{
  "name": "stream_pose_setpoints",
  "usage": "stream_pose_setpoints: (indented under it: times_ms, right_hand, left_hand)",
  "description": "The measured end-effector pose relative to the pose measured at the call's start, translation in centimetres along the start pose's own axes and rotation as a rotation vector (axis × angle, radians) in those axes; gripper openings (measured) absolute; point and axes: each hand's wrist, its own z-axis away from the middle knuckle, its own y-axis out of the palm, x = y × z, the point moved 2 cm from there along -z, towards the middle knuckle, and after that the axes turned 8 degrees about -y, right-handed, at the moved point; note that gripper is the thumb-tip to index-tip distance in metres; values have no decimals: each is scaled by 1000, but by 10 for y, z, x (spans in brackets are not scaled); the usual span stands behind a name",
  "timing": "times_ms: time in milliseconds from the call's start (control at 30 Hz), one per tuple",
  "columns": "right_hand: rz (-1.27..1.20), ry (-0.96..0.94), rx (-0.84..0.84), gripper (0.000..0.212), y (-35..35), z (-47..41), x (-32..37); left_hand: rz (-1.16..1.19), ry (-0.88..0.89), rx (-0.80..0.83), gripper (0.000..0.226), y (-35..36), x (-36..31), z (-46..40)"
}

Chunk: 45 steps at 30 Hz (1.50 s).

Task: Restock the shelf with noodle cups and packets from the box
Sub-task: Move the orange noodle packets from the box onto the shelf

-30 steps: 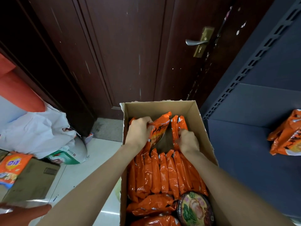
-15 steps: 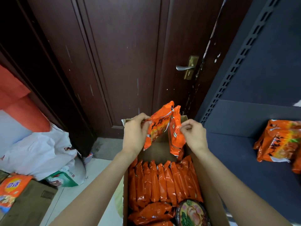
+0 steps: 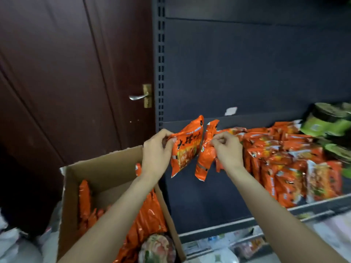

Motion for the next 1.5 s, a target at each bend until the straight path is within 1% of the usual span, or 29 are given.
stream_pose_setpoints:
  times_ms: [100,200,300,400,533,633,700,767,867,933,1067,1167,1267,1400,1500]
  right_hand:
    - [36,79,-7,17,-32,1,-40]
    - [83,147,-31,13,-55,1,-79]
    - [119,161,-40,12,-68,-1,-108]
    - [153,169,-30,10,-70,-7,-132]
    - [176,142,-3,11,-66,-17,-149]
    - [163,142,33,4,-57,-21,-155]
    - [155,145,62,15,-51,-23,-160]
    - [157,146,89,25,-48,-24,-165]
    - [202,122,108,35,-48,-25,-168]
    - [238,110,126,38,-47,-27,-167]
    - [232,87,154,42,-45,-26,-157]
    - [328,-38,121,43,-47,-21,-142]
    - [322,-149,135,34,-43,-12,-121]
    - [197,-228,256,27,-14,-2,-90]
    - [136,-268,363,22,25,9,-65]
  left_hand:
    - [-4,-11,116,12,55,-11,6]
    - [-42,-21,216,9,105,-9,10]
    - [-77,-51,303,7,149,-1,14]
    - [-78,-102,327,7,181,7,14]
    - [-43,-140,315,8,208,15,8]
    - [-61,-165,365,6,223,20,1]
    - [-85,-196,408,12,228,24,-4]
    - [-118,-202,426,18,228,28,-6]
    - [-183,-154,429,25,222,28,-5]
    - [-214,-132,425,29,218,26,-4]
    - [-264,-67,466,34,213,18,0]
    - [-323,-41,453,39,203,11,4]
    - [-311,-16,361,37,180,6,11]
    - [-290,-10,190,29,129,18,21]
    - [-290,-64,91,24,83,42,23]
